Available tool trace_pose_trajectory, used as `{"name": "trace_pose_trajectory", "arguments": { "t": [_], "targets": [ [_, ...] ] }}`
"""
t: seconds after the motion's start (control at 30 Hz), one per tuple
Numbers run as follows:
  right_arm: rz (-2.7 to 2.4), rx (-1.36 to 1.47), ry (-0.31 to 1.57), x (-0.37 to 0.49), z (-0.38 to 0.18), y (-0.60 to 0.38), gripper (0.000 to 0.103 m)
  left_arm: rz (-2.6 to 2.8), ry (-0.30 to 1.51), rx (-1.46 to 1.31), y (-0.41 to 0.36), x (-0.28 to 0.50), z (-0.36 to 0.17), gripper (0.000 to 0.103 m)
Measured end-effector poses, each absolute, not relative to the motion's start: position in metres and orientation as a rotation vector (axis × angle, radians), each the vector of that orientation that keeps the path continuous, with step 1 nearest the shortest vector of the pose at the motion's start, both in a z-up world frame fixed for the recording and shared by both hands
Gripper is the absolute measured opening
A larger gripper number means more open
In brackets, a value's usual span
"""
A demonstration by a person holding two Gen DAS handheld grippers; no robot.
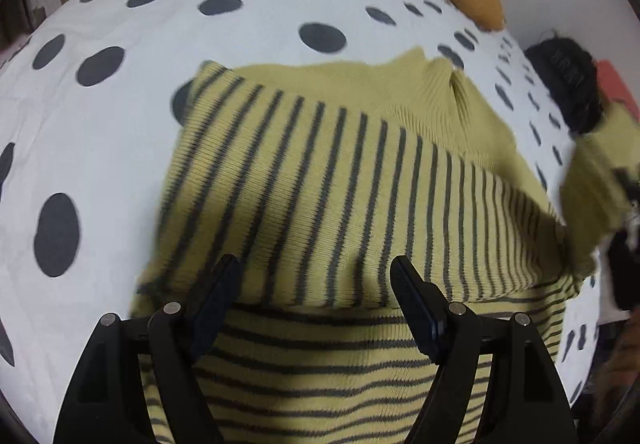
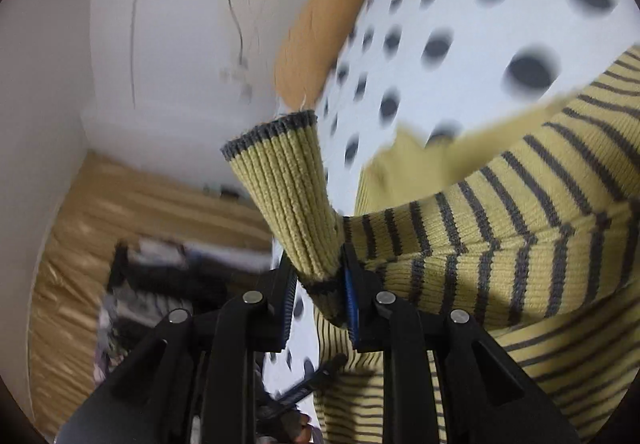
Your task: Fold large clothes
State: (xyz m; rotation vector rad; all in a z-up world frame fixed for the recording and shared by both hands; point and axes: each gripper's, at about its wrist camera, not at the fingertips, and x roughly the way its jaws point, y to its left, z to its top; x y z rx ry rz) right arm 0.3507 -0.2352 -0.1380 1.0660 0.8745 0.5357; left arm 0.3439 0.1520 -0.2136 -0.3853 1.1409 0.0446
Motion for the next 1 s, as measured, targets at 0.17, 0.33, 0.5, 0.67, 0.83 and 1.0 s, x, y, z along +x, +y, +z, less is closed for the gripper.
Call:
{"name": "trace_pose_trajectory", "arguments": {
  "t": [0.17, 0.33, 0.5, 0.67, 0.83, 1.0],
  "targets": [
    [0.520, 0.863, 1.187, 0.362, -0.203, -0.112, 0.035, 0.037, 1.146, -0.465, 0.177, 0.336, -0.213, 0.078],
    [0.527, 0.702, 1.177, 0.334, -0.179, -0.118, 0.040, -0.013, 1.147, -0.480, 0.164, 0.339, -0.220, 0.081],
    [0.472, 0.703, 1.052, 0.302, -0.137, -0.187, 0.064, -0.079, 1.153, -0.544, 0.130, 0.347, -0.229, 0.082],
    [0.393, 0.699, 1.030, 0.289, -0.124, -0.239, 0.064, -0.106, 1.147, -0.648, 0.108, 0.361, -0.233, 0.082],
    [0.316, 0.752, 1.039, 0.279, -0.137, -0.275, 0.064, -0.058, 1.200, -0.746, 0.099, 0.392, -0.249, 0.077],
    [0.276, 0.768, 1.035, 0.270, -0.138, -0.294, 0.064, -0.045, 1.173, -0.775, 0.121, 0.395, -0.242, 0.015]
  ]
}}
